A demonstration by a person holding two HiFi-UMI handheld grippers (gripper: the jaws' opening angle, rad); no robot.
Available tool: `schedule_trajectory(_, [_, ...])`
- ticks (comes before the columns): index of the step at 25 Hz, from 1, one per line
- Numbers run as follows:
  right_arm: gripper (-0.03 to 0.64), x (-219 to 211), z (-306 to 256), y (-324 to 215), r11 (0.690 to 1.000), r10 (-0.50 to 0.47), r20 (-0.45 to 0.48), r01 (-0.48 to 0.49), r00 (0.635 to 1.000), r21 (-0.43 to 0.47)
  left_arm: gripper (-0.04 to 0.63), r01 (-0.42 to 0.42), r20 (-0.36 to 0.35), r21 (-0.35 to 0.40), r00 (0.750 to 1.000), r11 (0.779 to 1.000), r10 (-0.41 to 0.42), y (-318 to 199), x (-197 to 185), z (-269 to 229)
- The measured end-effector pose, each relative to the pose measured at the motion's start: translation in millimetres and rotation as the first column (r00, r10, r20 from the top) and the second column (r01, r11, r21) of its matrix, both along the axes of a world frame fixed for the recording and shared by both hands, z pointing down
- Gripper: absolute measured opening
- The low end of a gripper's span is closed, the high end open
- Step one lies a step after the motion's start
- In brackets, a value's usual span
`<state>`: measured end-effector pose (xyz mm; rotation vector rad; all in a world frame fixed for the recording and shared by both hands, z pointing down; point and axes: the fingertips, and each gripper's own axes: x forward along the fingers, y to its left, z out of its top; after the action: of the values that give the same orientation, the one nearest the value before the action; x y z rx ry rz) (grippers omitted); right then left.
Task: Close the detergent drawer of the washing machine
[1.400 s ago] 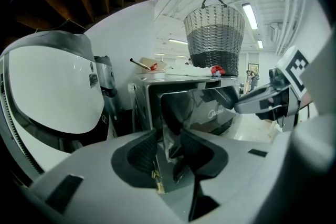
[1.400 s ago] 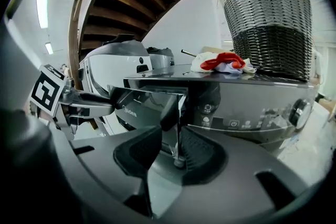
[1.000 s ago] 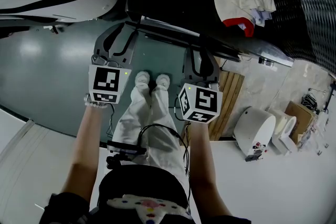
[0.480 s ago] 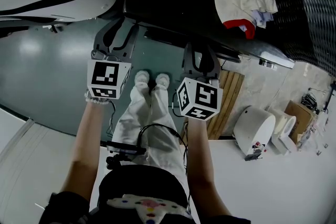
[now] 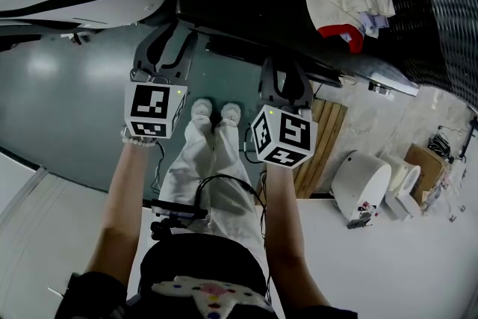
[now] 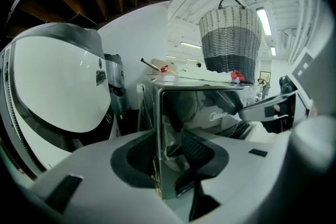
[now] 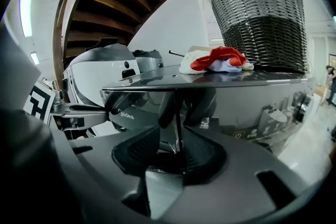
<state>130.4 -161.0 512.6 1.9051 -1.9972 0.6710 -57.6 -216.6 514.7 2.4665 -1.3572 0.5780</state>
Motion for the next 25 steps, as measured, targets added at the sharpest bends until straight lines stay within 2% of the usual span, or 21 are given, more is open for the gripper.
schedule_trajectory(5, [0.114, 3, -4, 10, 1.000, -0.014, 0.007, 0.014, 1.000, -0.004, 0.146, -0.013, -0.020, -0.002, 1.000, 1.000, 0.013, 16, 2, -10])
schedule_trajectory(11, [0.099, 1, -20, 29, 0.999, -0.040, 0.016, 0.040, 0.999, 0.014, 0.089, -0.054, -0.036, 0.007, 0.998, 0.999, 0.054, 39, 5, -28])
schedule_trajectory(17, [0.035, -1, -45, 48, 0.997, -0.057, 0.007, 0.057, 0.998, 0.048, 0.041, -0.063, -0.056, 0.013, 0.996, 0.998, 0.063, 64, 9, -54])
schedule_trajectory(21, [0.015, -4, -66, 55, 0.994, -0.076, 0.003, 0.076, 0.997, 0.079, 0.012, -0.080, -0.061, 0.038, 0.995, 0.996, 0.083, 77, 14, -77])
schedule_trajectory(25, [0.005, -5, -91, 61, 0.990, -0.081, 0.013, 0.079, 0.997, 0.115, 0.012, -0.112, -0.059, 0.082, 0.991, 0.990, 0.117, 87, 21, -109])
